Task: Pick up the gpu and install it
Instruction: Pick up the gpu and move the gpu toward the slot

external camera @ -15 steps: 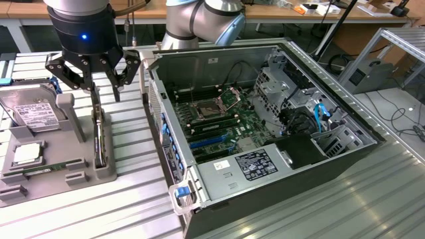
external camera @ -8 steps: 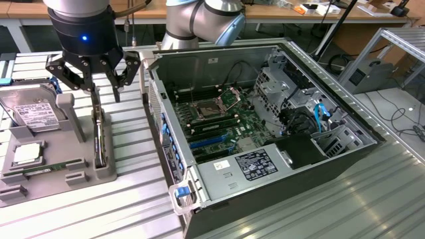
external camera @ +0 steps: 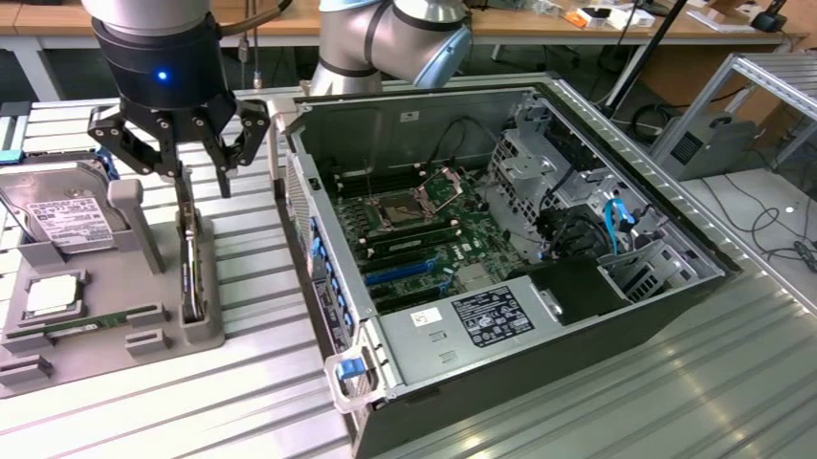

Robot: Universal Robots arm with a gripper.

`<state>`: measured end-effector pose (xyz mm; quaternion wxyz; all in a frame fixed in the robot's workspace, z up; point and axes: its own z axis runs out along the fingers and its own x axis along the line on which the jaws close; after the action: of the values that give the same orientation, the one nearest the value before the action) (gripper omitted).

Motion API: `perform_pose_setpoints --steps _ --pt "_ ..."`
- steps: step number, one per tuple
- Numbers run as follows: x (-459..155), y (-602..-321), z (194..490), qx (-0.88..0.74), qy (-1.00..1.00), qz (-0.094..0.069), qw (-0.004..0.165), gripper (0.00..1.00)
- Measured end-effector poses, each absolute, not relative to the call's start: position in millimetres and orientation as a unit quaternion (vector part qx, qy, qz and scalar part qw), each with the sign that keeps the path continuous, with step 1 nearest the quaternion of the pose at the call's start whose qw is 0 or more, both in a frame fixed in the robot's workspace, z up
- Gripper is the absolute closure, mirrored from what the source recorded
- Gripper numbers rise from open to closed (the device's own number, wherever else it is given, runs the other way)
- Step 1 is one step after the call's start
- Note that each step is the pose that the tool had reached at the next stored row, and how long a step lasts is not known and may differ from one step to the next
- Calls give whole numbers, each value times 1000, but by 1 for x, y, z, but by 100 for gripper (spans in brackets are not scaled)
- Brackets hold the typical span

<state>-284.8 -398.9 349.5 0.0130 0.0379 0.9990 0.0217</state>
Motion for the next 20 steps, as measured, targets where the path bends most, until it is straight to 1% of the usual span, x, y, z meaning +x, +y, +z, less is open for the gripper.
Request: perform_pose_setpoints --steps 20 --pt "-285 -399 344 38 999 22 13 58"
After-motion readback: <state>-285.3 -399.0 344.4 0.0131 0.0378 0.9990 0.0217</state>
